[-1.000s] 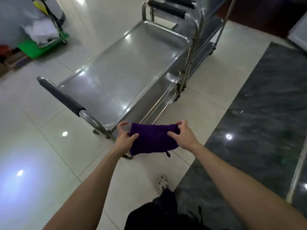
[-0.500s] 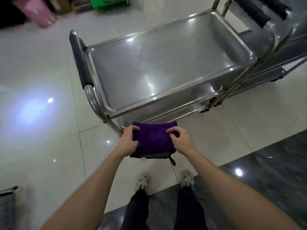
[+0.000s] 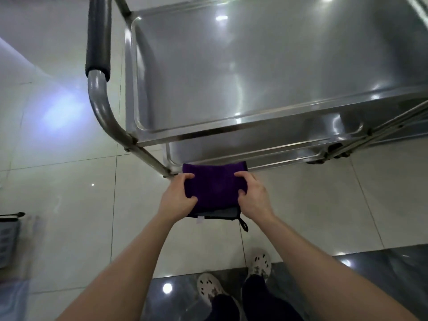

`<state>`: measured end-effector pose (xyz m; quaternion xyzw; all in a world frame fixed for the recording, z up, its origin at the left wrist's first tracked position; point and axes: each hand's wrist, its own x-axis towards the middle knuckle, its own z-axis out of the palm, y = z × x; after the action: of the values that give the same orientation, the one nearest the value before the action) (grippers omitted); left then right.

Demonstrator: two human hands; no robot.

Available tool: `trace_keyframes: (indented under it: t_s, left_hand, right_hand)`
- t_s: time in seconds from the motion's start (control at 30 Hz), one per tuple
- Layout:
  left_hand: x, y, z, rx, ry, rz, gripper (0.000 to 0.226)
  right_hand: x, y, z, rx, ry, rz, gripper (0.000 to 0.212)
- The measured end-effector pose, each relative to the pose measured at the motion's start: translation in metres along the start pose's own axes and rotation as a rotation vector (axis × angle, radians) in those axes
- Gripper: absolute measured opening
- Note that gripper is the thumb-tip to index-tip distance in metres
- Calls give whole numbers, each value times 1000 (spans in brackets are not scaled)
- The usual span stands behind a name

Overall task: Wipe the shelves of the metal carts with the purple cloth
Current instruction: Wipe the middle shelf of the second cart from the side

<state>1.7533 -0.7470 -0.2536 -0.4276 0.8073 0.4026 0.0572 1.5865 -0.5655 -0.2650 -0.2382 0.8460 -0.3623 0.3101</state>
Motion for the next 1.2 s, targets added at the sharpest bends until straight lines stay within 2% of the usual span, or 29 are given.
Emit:
trace_keyframes:
  t_s: [0.1,0.33,0.43,0.5,0.53,0.6,0.67,0.73,0.8,0.87,0.93,0.97,1.1,1.2]
  left_hand:
    - [33,-21,22,18,6,18,78]
    - [122,-57,56,-94,159,70,76]
    - [164,-58,57,-99,228,141,79]
    - [180,-66,62,-100,276,184,78]
    - [184,-74,68,-114,317,208,74]
    - [179,-93,84,-160,466,281,58]
    - [167,-117,100,-198,681,376,35]
    - [155,-142,113,-228,915,387,15]
    - [153,-162,114,-331,1131,307,32]
    - [159,-168,102,-423,1252,275,50]
    - [170,-164,77,-509,1211,299,66]
    - [175,-159,62,-573,1144,291,66]
    - [197,-144,25,-746,831,282,56]
    - [212,-144,26,-834,812,302,47]
  right_hand:
    - [38,20,25,-8,8,-24,56]
    - [133,47,59,-73,91,-174,56]
    - [172,52,63,-94,171,-280,47]
    - [194,63,72,-322,130,-344,38]
    - [201,68,80,-490,118,-346,42]
    - [208,74,100,-682,172,-374,54]
    - [208,69,123,-767,272,-442,64]
    - [209,61,143,-873,359,-518,76]
    - [213,53,157,-933,410,-606,86]
    - [216,51,166,-968,448,-676,88]
    - [219,50,173,-984,462,-671,92]
    - [221,50,175,-975,434,-637,95]
    - [234,48,185,-894,219,-461,99]
    - [243,45,190,-884,182,-422,99]
